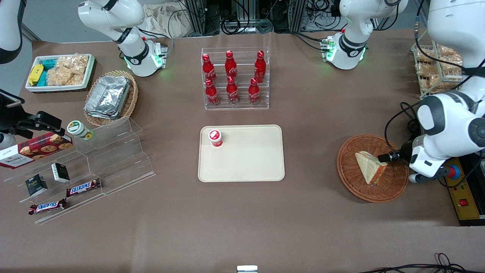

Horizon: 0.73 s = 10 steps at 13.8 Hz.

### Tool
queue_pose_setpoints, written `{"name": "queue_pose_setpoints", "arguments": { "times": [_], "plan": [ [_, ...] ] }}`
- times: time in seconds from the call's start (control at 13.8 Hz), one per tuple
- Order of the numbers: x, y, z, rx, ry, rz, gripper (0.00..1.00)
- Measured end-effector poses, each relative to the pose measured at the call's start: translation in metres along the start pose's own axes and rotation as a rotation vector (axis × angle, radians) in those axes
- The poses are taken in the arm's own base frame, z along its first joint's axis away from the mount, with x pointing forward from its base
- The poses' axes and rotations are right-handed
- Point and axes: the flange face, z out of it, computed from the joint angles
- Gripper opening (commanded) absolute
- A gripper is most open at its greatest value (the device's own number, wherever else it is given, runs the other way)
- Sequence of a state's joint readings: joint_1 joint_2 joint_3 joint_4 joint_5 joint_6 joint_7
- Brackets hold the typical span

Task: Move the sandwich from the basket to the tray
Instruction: 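Move the left gripper down over the wrapped sandwich in the wicker basket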

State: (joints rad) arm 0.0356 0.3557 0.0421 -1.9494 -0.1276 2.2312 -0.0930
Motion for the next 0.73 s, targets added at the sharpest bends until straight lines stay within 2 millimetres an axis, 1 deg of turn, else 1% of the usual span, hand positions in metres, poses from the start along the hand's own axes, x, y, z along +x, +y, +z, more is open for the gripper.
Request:
{"name": "queue_pose_setpoints", "arguments": {
  "times": [0.07, 0.15, 0.29, 0.51, 0.73],
  "plan": [
    [-0.001, 0.000, 0.012, -0.009, -0.001, -0.006, 1.00],
    [-0.001, 0.000, 0.021, -0.015, 0.002, -0.009, 1.00],
    [0.001, 0.003, 0.030, -0.021, 0.011, -0.011, 1.00],
    [0.002, 0.005, 0.031, -0.026, 0.015, -0.010, 1.00],
    [0.001, 0.006, 0.019, -0.030, 0.020, 0.001, 1.00]
  ]
}}
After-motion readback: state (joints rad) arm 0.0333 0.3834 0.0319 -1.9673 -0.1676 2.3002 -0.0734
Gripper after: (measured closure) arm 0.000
